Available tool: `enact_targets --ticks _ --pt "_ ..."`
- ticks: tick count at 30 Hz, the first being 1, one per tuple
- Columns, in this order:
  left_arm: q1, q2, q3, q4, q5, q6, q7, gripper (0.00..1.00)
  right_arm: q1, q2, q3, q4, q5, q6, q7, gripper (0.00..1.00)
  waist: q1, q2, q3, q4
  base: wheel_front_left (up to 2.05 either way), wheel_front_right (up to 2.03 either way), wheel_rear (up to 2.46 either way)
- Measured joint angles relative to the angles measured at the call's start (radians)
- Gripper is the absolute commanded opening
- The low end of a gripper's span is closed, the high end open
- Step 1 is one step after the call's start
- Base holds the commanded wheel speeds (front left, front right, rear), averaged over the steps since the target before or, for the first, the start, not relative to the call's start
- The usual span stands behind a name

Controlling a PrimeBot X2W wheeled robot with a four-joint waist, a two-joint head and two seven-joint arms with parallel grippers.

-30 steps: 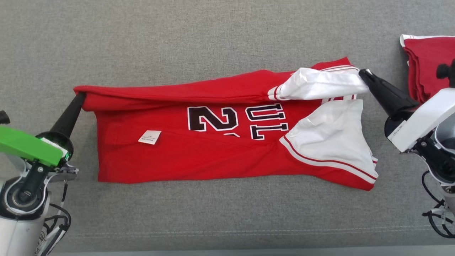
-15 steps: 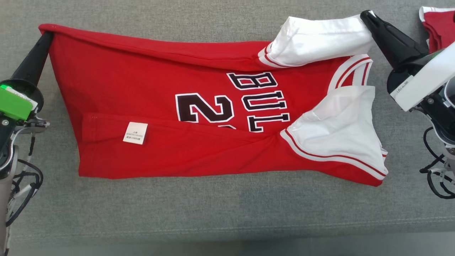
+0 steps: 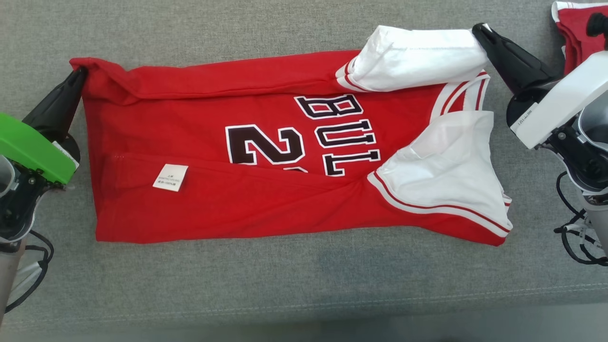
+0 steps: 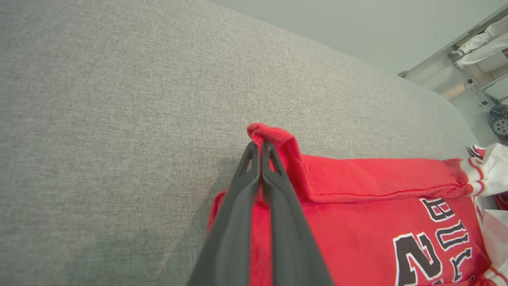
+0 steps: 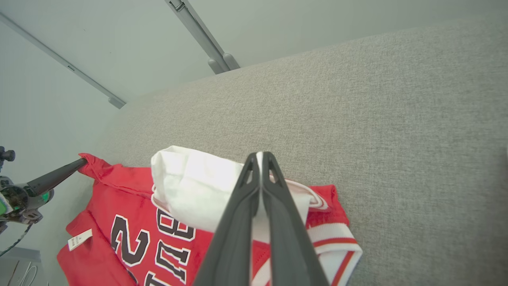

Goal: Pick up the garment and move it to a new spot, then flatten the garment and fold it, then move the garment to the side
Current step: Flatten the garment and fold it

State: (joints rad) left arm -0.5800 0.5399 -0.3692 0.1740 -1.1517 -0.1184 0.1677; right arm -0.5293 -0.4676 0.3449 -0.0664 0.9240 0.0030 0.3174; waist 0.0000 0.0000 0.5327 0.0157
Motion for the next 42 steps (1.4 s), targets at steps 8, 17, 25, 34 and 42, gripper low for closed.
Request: enact_targets --ticks 8,17,25,34,42 --pt "0.004 0.004 -0.019 0.008 0.006 -0.005 -0.034 0.0 0.0 0.0 0.003 0.01 -0.001 0.009 -0.001 0.0 0.0 0.0 -0.024 0.009 0.0 0.0 0.0" --pt "0.007 0.027 -0.024 0.007 0.089 -0.006 -0.109 0.0 0.0 -0.01 -0.004 0.012 -0.001 0.014 -0.001 0.0 0.0 0.0 -0.034 0.015 0.0 0.0 0.0" --pt "0.009 0.043 -0.057 0.006 0.146 -0.006 -0.155 0.0 -0.006 -0.011 -0.005 0.015 -0.001 0.015 -0.001 0.0 0.0 0.0 -0.035 0.018 0.0 0.0 0.0" --pt "0.013 0.043 -0.086 0.005 0.175 -0.006 -0.213 0.0 -0.016 -0.013 -0.004 0.023 -0.001 0.022 -0.001 0.0 0.0 0.0 -0.039 0.021 0.0 0.0 0.0" --pt "0.028 0.044 -0.11 0.011 0.192 -0.006 -0.282 0.0 -0.015 -0.014 -0.003 0.035 -0.001 0.031 -0.001 0.0 0.0 0.0 -0.055 0.02 0.0 0.0 0.0"
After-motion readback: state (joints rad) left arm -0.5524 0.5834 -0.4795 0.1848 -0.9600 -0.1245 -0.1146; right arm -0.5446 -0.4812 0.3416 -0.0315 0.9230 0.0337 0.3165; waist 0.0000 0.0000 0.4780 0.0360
